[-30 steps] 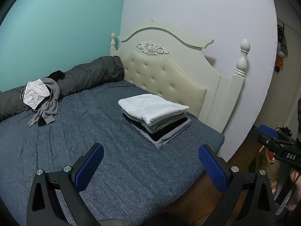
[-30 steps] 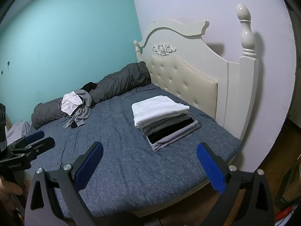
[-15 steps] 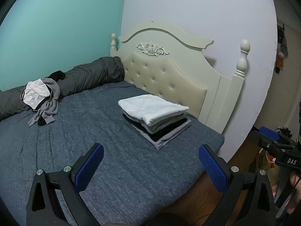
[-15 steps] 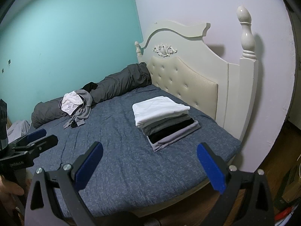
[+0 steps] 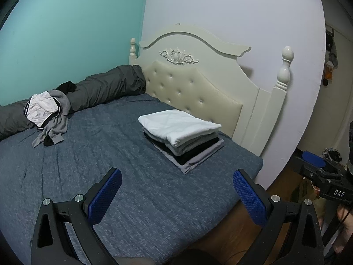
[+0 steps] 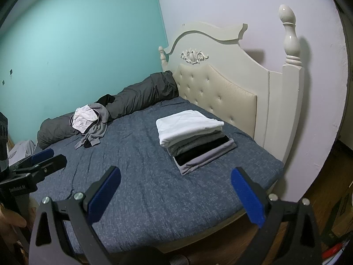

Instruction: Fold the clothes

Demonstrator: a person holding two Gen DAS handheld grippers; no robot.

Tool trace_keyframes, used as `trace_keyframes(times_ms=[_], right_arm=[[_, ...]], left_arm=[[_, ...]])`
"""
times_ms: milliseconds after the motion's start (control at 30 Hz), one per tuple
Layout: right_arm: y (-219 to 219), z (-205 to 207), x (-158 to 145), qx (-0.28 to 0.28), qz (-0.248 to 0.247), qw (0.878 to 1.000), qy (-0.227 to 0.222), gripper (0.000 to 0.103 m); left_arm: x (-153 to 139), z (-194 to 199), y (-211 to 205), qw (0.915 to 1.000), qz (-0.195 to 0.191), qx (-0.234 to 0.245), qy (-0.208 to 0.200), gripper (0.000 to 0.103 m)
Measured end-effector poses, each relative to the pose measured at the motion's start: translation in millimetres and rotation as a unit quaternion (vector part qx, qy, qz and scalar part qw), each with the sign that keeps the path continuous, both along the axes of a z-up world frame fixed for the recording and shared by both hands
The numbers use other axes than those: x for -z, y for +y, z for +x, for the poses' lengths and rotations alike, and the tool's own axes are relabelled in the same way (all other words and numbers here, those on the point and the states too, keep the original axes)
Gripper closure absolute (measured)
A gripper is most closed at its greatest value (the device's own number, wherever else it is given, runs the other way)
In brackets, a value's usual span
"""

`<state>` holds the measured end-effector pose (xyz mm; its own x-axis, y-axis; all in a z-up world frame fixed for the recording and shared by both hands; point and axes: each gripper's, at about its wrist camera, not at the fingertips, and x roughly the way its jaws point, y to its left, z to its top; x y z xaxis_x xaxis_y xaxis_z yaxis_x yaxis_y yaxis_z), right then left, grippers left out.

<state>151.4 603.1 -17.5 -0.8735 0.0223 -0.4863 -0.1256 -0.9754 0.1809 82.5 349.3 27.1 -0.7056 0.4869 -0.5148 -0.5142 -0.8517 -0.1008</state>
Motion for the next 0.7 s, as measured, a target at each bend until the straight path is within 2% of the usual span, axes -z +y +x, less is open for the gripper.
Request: trace_keyframes(times_ms=[700], right_arm=[[1.2,-0.5,2.0,0.002,-0.002,1.0,-0.001,0.002]], left_arm=[[-1.2,3.6,2.0,0.9999,0.003,-0.001,0.013,0.0]])
